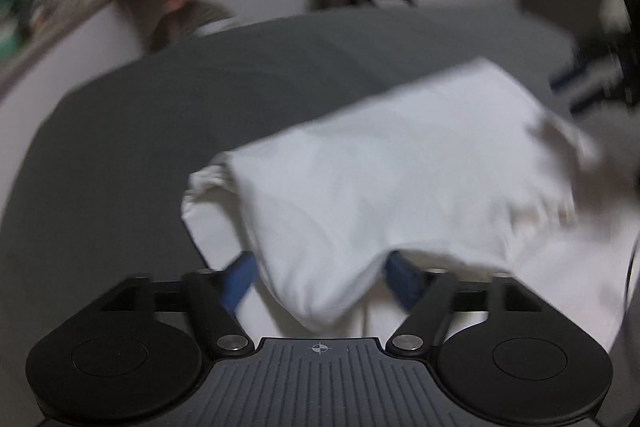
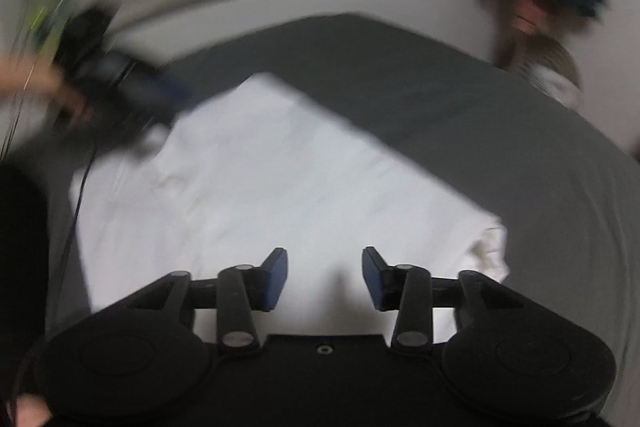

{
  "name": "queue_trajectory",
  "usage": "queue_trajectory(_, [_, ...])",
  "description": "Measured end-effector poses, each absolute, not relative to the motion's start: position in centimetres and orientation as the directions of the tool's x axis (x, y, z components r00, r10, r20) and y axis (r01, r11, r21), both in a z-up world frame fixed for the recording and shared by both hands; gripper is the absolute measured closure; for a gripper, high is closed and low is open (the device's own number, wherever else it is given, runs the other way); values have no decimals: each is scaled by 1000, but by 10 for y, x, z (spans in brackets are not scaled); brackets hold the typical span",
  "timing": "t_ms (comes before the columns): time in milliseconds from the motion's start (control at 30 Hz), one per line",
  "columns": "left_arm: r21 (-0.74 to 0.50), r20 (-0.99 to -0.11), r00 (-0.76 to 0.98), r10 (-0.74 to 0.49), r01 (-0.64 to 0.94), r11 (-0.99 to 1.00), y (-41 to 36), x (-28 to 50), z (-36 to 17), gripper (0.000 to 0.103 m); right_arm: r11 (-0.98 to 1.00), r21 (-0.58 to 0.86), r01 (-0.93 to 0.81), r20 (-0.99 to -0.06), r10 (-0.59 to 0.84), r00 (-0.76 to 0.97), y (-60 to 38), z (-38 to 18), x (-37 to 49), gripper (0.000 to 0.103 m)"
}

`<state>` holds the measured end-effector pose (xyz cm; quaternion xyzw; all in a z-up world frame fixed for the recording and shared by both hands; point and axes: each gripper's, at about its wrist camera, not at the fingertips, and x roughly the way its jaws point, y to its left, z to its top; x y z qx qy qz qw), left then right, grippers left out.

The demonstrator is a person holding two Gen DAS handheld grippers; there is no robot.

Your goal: Fold clothes

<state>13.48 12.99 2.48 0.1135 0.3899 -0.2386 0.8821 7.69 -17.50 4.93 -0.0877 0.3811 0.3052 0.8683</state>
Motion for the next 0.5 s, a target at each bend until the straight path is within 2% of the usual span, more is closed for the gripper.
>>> queue_trajectory(67, [-91, -735, 574, -362, 445, 891, 143, 153, 28, 21, 845, 105, -524, -701, 437, 563, -189, 52, 100, 45])
queue_trajectory(300, [-471, -656, 583, -480, 181, 863, 196, 211, 28, 20, 908, 235, -346, -746, 396, 535, -228, 30, 164, 42])
queue_trajectory(367, [-484, -668, 589, -454, 119, 867, 204, 221, 24, 20, 909, 276, -311, -748, 407, 524, -235, 25, 172, 40])
queue_trajectory(500, [-441, -720, 564, -405, 80, 894, 203, 240, 8, 20, 906, 298, -300, -741, 418, 525, -237, 18, 175, 31])
